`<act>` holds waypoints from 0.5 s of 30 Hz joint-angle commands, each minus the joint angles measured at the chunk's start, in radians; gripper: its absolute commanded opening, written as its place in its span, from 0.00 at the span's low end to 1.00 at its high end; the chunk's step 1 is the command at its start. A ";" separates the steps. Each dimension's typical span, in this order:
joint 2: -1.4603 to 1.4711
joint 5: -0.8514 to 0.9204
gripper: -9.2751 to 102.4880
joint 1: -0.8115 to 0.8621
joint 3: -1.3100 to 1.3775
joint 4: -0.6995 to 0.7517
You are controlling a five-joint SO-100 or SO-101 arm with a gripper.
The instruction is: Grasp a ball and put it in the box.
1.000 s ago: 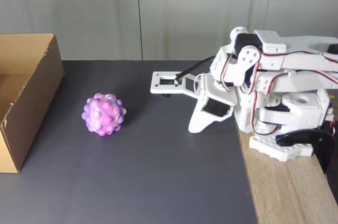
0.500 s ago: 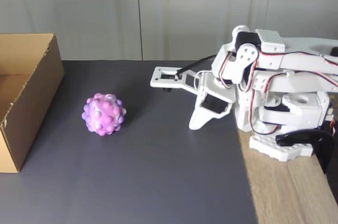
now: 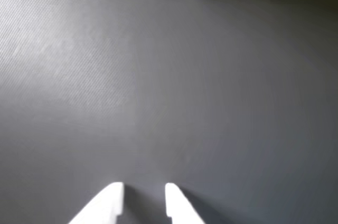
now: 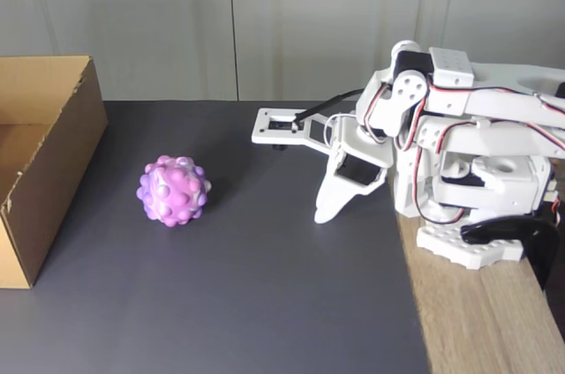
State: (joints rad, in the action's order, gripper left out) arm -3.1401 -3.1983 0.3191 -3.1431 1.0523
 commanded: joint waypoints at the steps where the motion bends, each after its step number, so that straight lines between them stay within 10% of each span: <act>1: 0.011 -0.014 0.22 0.009 0.049 -0.060; 15: 0.196 -0.017 0.21 -0.029 0.357 -0.206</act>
State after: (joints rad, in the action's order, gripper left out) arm -3.0112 -3.2106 0.3037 -2.8716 0.9020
